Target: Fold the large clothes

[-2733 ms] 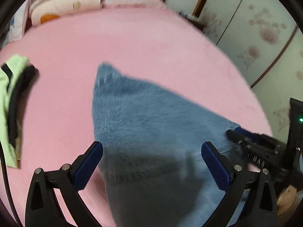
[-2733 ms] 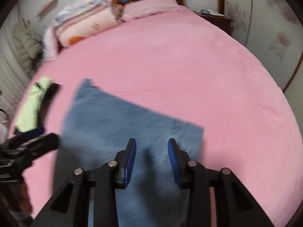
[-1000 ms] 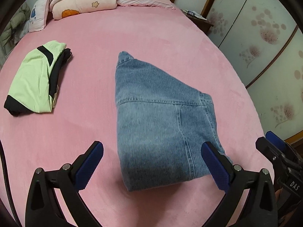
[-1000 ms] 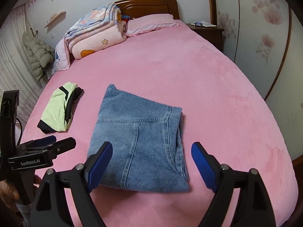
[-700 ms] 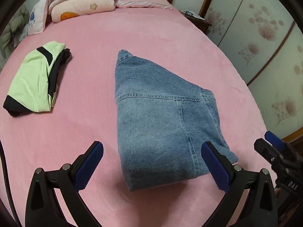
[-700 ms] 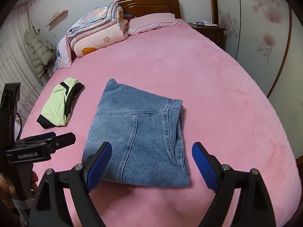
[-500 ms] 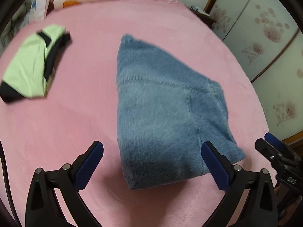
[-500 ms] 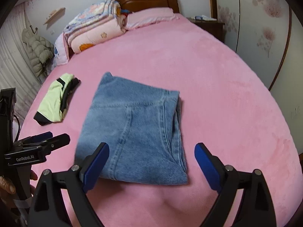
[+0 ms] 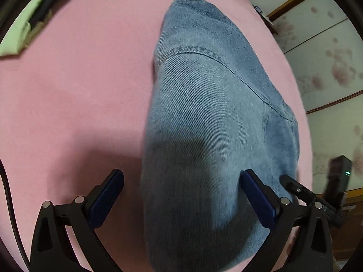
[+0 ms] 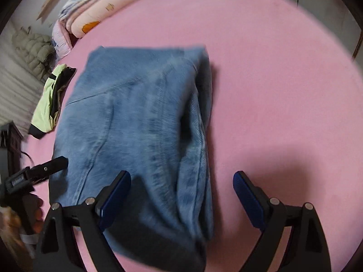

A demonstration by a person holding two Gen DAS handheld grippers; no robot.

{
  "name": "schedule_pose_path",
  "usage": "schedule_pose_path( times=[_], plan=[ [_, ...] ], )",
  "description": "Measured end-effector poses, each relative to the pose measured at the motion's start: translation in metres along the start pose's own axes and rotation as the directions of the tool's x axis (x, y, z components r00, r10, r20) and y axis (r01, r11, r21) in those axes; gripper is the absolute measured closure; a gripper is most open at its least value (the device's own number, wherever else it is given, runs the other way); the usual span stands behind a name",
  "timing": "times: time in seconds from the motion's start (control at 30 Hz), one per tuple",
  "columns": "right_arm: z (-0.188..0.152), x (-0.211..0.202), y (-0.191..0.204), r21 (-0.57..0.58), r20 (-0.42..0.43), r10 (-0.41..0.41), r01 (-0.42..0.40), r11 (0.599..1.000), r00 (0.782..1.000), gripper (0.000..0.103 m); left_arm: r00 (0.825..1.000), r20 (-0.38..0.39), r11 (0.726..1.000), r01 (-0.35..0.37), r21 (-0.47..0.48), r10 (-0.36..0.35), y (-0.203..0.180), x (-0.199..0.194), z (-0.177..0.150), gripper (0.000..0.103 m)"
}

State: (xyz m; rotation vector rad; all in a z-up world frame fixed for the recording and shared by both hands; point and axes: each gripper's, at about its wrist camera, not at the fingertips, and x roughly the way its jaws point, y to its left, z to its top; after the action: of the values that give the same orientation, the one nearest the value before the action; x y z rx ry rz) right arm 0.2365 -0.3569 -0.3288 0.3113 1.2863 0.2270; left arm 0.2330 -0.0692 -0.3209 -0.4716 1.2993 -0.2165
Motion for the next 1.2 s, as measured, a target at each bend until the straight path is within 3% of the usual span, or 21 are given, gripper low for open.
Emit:
schedule_pose_path(
  times=[0.2,0.33,0.4,0.43,0.47,0.53,0.57,0.7,0.77,0.83,0.97,1.2],
  plan=[
    [0.019,0.024,-0.009,-0.042,-0.065,0.148,-0.151,0.988,0.987,0.009,0.993,-0.082,0.996,0.088,-0.028,-0.090,0.009,0.025,0.015,0.000],
    [0.029,0.036,-0.003,-0.067,-0.091,0.199,-0.206,0.976,0.976,0.010,0.988,-0.125,0.993,0.103,0.062,-0.095,-0.001,0.034,0.023,0.000],
    [0.031,0.039,0.004,-0.101,-0.097,0.187,-0.197,0.975,0.977,0.016,0.985,-0.142,0.989,0.117,0.094,-0.103,-0.004,0.037,0.025,0.000],
    [0.032,0.039,0.010,-0.127,-0.100,0.194,-0.205,0.970,0.976,0.032,0.983,-0.149,0.987,0.120,0.104,-0.104,-0.006,0.037,0.024,0.000],
    [0.033,0.040,0.014,-0.130,-0.104,0.201,-0.214,0.968,0.974,0.041,0.983,-0.153,0.987,0.118,0.111,-0.101,-0.007,0.037,0.024,0.000],
    [0.032,0.038,0.016,-0.124,-0.093,0.196,-0.207,0.971,0.976,0.047,0.987,-0.138,0.987,0.101,0.127,-0.083,-0.012,0.036,0.023,0.003],
    [0.031,0.036,0.017,-0.125,-0.082,0.186,-0.195,0.973,0.979,0.051,0.991,-0.116,0.984,0.080,0.158,-0.062,-0.020,0.033,0.022,0.012],
    [0.023,0.022,0.020,-0.115,-0.022,0.129,-0.131,0.985,0.991,0.066,0.999,-0.037,0.977,0.001,0.211,0.007,-0.041,0.018,0.010,0.028],
    [0.017,0.012,0.024,-0.123,0.007,0.092,-0.090,0.988,0.996,0.072,1.000,0.002,0.977,-0.022,0.211,0.022,-0.046,0.006,0.003,0.043],
    [0.011,-0.001,0.032,-0.134,0.042,0.058,-0.052,0.990,0.997,0.076,0.999,0.026,0.977,-0.026,0.213,0.021,-0.050,-0.008,-0.002,0.050],
    [-0.005,-0.026,0.058,-0.173,0.060,0.023,-0.012,0.985,0.998,0.079,0.997,0.054,0.965,-0.063,0.254,0.051,-0.059,-0.042,-0.028,0.055],
    [-0.078,-0.057,0.109,-0.222,-0.063,0.031,-0.044,0.974,0.998,0.080,0.996,-0.030,0.967,-0.072,0.245,0.081,-0.032,-0.118,-0.088,0.056]
  ],
)
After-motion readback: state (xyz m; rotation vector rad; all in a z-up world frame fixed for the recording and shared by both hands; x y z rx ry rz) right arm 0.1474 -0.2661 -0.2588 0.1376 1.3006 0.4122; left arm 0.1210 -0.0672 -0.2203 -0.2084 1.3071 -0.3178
